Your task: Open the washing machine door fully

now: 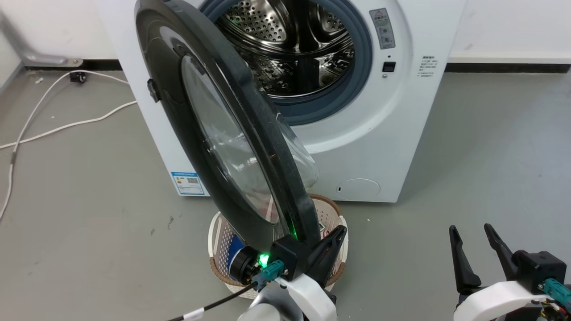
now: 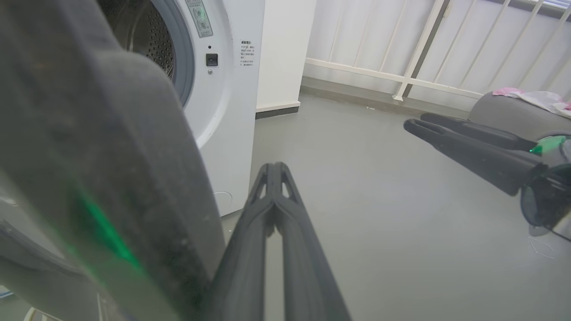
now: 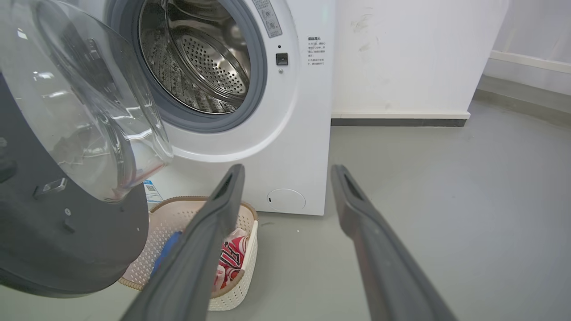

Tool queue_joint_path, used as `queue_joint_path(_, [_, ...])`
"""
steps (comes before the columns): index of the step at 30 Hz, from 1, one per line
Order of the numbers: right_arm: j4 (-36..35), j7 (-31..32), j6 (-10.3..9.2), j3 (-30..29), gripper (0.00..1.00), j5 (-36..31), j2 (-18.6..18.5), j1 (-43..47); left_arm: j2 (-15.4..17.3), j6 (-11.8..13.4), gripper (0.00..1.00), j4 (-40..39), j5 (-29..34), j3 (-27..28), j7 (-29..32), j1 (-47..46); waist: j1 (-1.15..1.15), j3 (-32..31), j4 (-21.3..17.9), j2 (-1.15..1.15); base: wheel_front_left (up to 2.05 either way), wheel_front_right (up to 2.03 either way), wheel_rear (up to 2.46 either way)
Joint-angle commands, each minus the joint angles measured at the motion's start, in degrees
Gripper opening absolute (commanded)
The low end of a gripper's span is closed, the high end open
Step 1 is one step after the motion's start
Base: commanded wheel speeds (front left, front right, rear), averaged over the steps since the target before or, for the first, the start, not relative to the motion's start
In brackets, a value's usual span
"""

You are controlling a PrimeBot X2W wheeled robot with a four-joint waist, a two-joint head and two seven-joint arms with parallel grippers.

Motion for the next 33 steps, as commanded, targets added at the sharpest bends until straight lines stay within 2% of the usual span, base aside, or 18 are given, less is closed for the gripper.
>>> queue_joint_path(1, [-0.3, 0.0, -0.01, -0.2, 1.00, 0.3, 0.2, 0.5, 2.2, 1.2, 0.00, 0.1, 0.3, 1.0, -0.3, 0.6, 0.00, 0.2, 0.9, 0.00, 0.00, 0.00, 0.00])
queue_joint_path(11, [-0.7, -0.4, -0.01, -1.2, 1.00, 0.4, 0.2, -0.3, 6.3, 3.3, 0.00, -7.7, 1.0, 1.0, 1.7, 3.2, 0.00, 1.0, 7.2, 0.00, 0.00, 0.00, 0.00])
queue_joint_path(19, [-1.5, 0.1, -0.01, -1.7, 1.00, 0.2, -0.3, -0.2, 7.1, 5.0, 0.00, -15.2, 1.4, -0.5, 2.9, 7.2, 0.00, 1.5, 13.6, 0.00, 0.00, 0.00, 0.00])
queue_joint_path(23, [-2.2, 0.4, -0.01, -2.2, 1.00, 0.0, -0.4, -0.1, 7.7, 6.9, 0.00, -18.2, 1.4, -0.2, 3.1, 9.0, 0.00, 1.8, 16.8, 0.00, 0.00, 0.00, 0.00])
queue_joint_path(33, [-4.3, 0.9, -0.01, -2.3, 1.00, -0.6, -0.3, -0.1, 10.7, 12.1, 0.00, -21.0, 0.1, 5.6, 1.5, 11.8, 0.00, 2.9, 22.7, 0.00, 0.00, 0.00, 0.00])
